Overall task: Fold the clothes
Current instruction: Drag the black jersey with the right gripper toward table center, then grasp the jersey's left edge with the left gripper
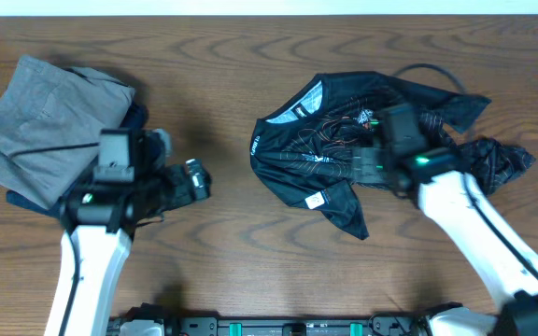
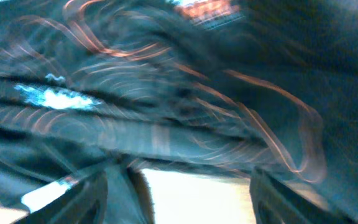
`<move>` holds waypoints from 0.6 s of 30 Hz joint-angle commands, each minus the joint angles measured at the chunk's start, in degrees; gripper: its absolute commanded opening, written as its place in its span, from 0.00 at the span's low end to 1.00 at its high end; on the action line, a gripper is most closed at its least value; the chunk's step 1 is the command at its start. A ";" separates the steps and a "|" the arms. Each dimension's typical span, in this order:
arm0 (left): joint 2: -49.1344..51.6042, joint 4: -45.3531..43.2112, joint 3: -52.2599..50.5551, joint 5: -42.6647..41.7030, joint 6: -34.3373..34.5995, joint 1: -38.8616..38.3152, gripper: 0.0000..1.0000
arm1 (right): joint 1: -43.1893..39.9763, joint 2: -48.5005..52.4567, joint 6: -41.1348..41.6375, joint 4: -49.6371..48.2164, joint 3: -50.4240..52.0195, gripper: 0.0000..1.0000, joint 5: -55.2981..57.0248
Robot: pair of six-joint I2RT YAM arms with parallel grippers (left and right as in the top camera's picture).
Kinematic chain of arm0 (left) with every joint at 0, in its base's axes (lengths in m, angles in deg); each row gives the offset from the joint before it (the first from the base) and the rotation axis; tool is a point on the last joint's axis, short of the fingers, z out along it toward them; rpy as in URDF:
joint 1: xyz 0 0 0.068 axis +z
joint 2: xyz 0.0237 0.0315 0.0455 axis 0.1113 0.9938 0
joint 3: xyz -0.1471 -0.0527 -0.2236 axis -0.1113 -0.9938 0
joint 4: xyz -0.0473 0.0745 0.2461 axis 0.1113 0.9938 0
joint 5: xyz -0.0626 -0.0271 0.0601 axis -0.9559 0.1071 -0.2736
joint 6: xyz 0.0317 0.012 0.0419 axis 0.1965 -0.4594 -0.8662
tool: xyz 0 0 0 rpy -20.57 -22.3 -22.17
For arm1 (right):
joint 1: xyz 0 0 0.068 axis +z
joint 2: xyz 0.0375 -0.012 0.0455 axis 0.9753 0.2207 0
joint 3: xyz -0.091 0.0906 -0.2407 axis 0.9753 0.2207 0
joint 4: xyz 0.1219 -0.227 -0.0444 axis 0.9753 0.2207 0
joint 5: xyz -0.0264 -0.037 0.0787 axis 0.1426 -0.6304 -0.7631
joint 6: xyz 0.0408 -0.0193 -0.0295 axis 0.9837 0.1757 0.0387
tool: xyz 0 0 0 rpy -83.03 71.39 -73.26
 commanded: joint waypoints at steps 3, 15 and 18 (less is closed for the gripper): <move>8.98 -3.91 -0.94 -6.01 6.82 -5.81 0.98 | -8.00 -3.63 1.20 7.76 -0.35 0.74 5.01; 31.34 -23.71 -0.94 -5.99 26.93 -21.68 0.98 | -14.45 -4.28 1.11 11.52 -0.35 0.75 4.83; 35.41 -30.40 -0.94 -5.99 30.25 -24.63 0.98 | -14.45 -4.28 0.94 11.52 -0.35 0.75 4.83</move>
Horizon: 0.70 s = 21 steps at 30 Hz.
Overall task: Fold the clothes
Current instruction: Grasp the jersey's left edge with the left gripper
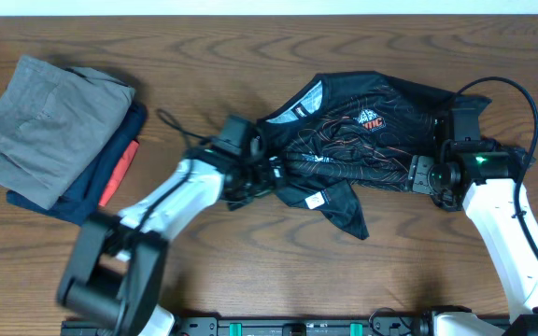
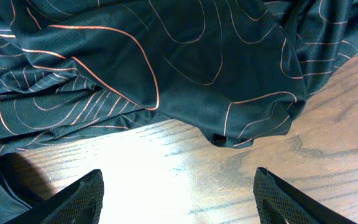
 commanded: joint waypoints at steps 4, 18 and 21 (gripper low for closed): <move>6.45 -9.60 -0.37 -0.09 9.55 -6.16 0.98 | -0.48 -0.96 0.74 0.22 -0.33 0.76 0.61; 9.79 -15.30 -0.37 13.46 9.68 -14.60 0.55 | -0.48 -0.96 0.74 0.90 -0.33 0.76 0.61; 9.79 -15.26 -0.37 15.43 9.64 -14.56 0.36 | -0.48 -0.96 0.74 0.90 -0.33 0.76 0.63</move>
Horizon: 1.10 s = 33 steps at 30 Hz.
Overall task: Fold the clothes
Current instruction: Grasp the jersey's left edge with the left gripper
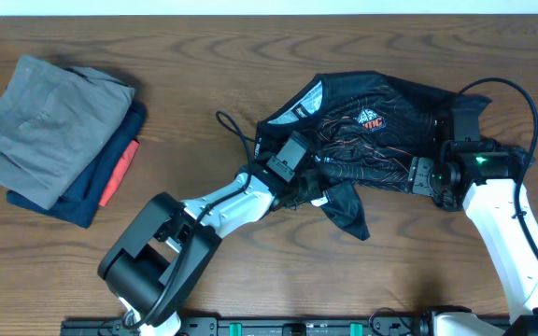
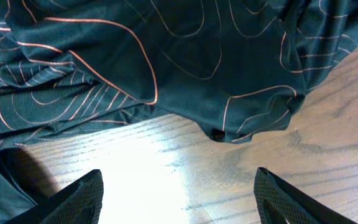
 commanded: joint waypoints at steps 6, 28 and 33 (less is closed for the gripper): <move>2.05 1.42 -1.84 6.91 -2.56 0.87 0.06 | -0.61 -0.85 0.76 0.57 -0.33 0.76 0.63; -37.70 53.27 -1.86 16.55 -14.88 22.01 0.06 | -12.96 -0.63 2.05 3.74 -0.26 0.76 -7.58; -37.18 54.29 -1.90 16.57 -14.91 22.01 0.06 | -12.37 1.25 -2.14 -5.73 -0.13 0.75 -17.86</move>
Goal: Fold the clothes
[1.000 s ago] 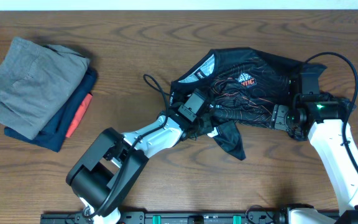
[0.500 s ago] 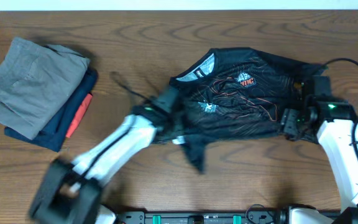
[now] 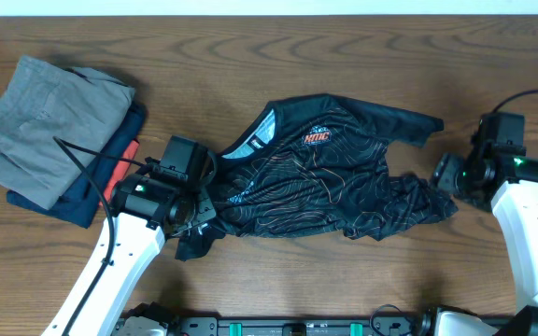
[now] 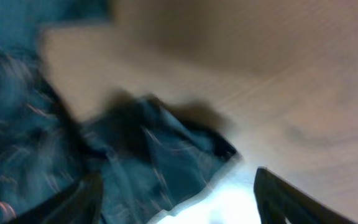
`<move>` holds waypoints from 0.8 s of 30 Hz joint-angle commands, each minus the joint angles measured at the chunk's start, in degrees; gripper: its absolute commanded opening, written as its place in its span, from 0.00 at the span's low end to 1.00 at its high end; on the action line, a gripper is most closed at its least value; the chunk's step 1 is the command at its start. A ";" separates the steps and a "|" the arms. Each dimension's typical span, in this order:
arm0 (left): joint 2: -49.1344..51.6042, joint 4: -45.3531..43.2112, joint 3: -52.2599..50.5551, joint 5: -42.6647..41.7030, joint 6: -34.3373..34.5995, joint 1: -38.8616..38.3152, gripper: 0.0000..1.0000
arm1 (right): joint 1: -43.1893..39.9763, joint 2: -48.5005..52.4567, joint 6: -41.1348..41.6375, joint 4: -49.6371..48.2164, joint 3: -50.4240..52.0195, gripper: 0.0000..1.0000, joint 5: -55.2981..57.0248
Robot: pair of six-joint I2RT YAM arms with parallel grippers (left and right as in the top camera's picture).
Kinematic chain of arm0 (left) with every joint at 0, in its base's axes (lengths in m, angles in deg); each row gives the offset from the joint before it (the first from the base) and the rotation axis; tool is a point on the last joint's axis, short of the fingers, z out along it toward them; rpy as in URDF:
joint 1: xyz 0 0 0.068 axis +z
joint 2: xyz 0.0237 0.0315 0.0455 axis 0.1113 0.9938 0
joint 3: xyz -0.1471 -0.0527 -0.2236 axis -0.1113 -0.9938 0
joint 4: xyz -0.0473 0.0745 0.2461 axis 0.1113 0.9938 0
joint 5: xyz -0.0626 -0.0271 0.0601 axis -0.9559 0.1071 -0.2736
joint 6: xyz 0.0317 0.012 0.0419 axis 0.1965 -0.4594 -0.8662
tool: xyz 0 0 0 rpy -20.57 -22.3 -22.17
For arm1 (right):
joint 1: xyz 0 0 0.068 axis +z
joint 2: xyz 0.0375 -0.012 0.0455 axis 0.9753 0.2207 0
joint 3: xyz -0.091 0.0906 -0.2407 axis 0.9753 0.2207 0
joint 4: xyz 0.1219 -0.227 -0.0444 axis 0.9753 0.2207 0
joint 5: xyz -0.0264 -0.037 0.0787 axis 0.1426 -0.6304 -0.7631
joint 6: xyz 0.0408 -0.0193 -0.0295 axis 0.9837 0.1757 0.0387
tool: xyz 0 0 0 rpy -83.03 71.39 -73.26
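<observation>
A black shirt [image 3: 320, 182] with orange line print lies spread across the middle of the table, collar up and to the left. My left gripper [image 3: 197, 213] sits on its lower left corner, shut on the cloth; its fingers are mostly hidden under the wrist. Just off the shirt's right edge is my right gripper [image 3: 443, 175]. The right wrist view is blurred. It shows that gripper [image 4: 179, 200] open, with a crumpled edge of the shirt [image 4: 160, 155] in front of its fingers [image 4: 278, 193] and bare wood to the right.
A stack of folded clothes [image 3: 45, 126], grey on top of navy and orange, lies at the far left of the wooden table [image 3: 250, 56]. The left arm's cable [image 3: 92, 159] runs over the stack's edge.
The left gripper has moved from the shirt's middle to its lower left corner. The shirt now lies farther left and flatter. The right gripper is off the shirt's right edge, still open.
First the shirt lay bunched, the right gripper over it and the left arm by the stack. Then the right gripper stood open at the shirt's right side while the left reached its left edge, then its middle. Now the shirt lies spread out.
</observation>
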 commanded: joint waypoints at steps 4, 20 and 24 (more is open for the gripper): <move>0.79 0.37 -0.15 1.36 -0.92 0.28 0.06 | 2.47 5.75 -6.82 -6.80 -0.04 0.75 -15.12; 0.96 0.37 -0.15 1.33 -0.92 0.28 0.06 | 14.51 27.10 -4.72 -19.45 -0.04 0.47 -15.37; 0.96 0.07 -0.15 1.36 -0.92 0.28 0.06 | 14.45 26.58 -4.74 -25.59 -1.40 0.01 -18.14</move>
